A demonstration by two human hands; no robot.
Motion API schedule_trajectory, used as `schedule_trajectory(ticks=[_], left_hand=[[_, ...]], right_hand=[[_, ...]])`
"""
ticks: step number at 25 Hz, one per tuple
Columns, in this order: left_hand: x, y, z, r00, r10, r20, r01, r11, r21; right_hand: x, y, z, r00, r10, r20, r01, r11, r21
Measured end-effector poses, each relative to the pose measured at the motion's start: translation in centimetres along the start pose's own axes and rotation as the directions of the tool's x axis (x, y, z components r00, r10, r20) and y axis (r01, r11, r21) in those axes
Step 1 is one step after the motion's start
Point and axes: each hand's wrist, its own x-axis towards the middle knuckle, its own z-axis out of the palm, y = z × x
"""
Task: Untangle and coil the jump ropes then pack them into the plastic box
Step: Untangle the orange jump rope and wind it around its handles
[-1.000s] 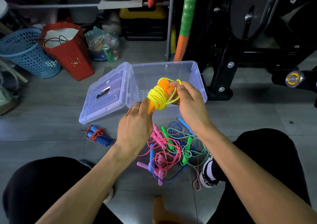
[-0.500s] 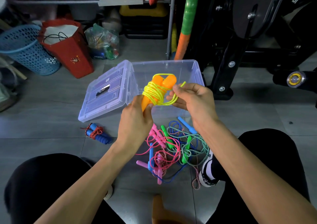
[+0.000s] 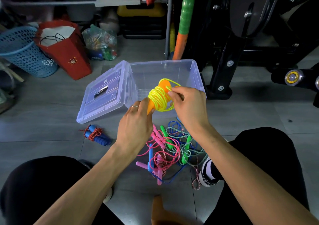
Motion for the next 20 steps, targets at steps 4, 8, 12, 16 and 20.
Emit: schedule_trajectory(ticks=[4, 8, 12, 16, 20], left_hand=[[-0.2, -0.3, -0.3, 0.999, 0.035, -0.034, -0.033, 0.998, 0.058], [-0.4, -0.4, -0.6, 0.994, 0.075, -0.081, -0.068, 0.994, 0.09], [-0.5, -0.3, -0.7, 0.991, 0.068, -0.115, -0.057, 0.994, 0.094], [-0.3, -0.4, -0.5, 0.992, 0.05, -0.116, -0.041, 0.996, 0.079], [-0.2, -0.5, 0.0, 0.994, 0.062, -0.084, -0.054, 0.994, 0.096]], right_hand=[[-0.3, 0.2, 0.4, 0.997, -0.07, 0.023, 0.071, 0.997, -0.017], [-0.5, 0.0, 0.3, 0.996, -0.088, 0.032, 0.086, 0.995, 0.053], [-0.9, -0.2, 0.2, 0.988, -0.153, 0.026, 0.153, 0.988, 0.02], [-1.3, -0.7, 0.8, 0.986, -0.165, -0.003, 0.165, 0.986, -0.03], [-1.1, -0.5, 1.1, 0.998, -0.007, 0.069, 0.006, 1.0, 0.019]])
